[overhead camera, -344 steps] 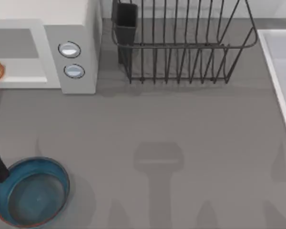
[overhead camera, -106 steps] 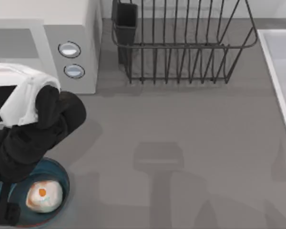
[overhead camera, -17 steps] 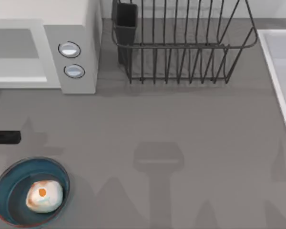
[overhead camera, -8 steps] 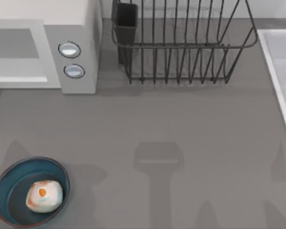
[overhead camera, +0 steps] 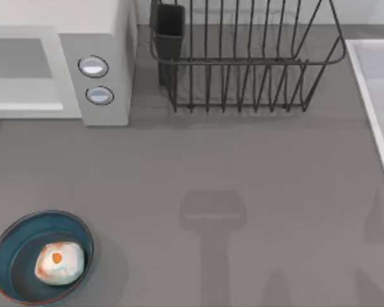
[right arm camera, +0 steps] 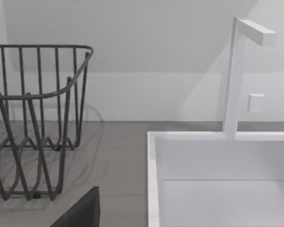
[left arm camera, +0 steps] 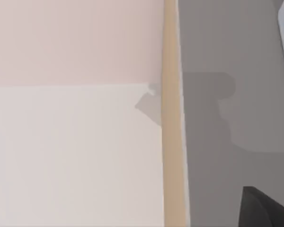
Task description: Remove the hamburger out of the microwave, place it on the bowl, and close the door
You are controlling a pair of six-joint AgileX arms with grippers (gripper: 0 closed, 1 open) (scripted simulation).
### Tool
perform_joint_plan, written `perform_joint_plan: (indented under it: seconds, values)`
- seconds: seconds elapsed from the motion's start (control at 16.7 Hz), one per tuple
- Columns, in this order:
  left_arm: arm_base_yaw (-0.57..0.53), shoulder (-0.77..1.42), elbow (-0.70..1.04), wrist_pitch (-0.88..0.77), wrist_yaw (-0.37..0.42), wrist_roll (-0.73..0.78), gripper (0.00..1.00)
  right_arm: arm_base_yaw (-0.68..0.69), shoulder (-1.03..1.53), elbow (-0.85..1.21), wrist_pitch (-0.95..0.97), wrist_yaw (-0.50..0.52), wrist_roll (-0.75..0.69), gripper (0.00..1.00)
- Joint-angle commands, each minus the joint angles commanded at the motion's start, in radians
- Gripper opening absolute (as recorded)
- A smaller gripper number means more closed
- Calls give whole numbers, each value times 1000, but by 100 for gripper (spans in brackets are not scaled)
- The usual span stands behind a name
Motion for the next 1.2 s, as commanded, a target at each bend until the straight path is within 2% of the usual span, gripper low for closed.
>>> perform_joint_plan:
  seconds: [0.18, 0.54, 0.96, 1.2]
  values:
    - [43, 35, 48, -63, 29, 36, 0, 0, 0, 0, 0, 0, 0, 100]
    - [41, 40, 32, -46, 27, 37, 0, 0, 0, 0, 0, 0, 0, 100]
    - [46, 130, -161, 254, 31, 41, 0, 0, 0, 0, 0, 0, 0, 100]
    - [47, 156, -216, 318, 32, 42, 0, 0, 0, 0, 0, 0, 0, 100]
